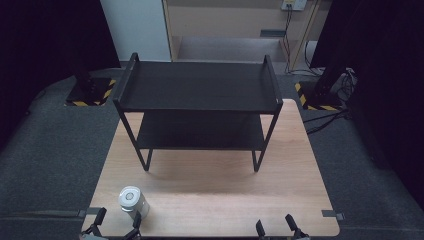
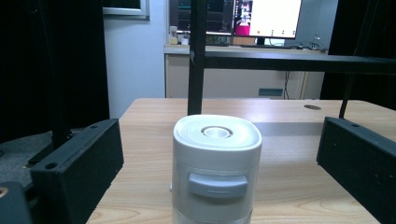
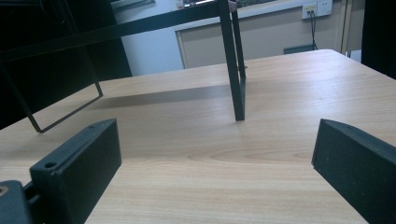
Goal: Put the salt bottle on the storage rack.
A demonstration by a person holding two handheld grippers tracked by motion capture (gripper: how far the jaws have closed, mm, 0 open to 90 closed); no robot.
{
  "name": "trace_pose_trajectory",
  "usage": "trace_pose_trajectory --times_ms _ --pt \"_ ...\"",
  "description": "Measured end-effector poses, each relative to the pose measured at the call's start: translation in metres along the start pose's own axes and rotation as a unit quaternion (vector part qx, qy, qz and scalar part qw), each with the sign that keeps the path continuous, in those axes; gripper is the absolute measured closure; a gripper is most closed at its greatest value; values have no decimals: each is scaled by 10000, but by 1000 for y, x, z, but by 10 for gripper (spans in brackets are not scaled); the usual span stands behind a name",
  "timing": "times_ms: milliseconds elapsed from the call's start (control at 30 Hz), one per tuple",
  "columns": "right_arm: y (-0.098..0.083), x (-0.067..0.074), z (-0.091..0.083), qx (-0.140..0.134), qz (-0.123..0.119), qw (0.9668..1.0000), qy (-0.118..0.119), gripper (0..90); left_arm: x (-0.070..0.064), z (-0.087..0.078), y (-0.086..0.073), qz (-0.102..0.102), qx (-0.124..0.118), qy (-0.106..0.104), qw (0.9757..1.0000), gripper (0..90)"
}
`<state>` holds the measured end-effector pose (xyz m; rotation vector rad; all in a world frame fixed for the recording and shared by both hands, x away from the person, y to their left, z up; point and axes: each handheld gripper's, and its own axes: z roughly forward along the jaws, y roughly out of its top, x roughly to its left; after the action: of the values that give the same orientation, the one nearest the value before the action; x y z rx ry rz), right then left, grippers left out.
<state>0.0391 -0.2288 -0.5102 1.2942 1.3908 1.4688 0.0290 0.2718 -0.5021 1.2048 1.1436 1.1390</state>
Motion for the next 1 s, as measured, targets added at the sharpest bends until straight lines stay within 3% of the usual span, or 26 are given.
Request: trace_pose_trajectory --times_ms 400,700,900,1000 --pt "1 0 -1 -29 -22 10000 -9 17 0 6 -2 -6 9 -17 10000 0" --pt "0 -1 -1 -6 -19 10000 -42 19 1 23 -6 136 113 -12 9998 0" --pt "-1 -3 1 47 -15 9999 -93 22 9 43 -13 142 439 -75 9989 22" --pt "-2 -4 3 85 -12 9999 -118 23 8 46 -15 176 469 -42 9987 45"
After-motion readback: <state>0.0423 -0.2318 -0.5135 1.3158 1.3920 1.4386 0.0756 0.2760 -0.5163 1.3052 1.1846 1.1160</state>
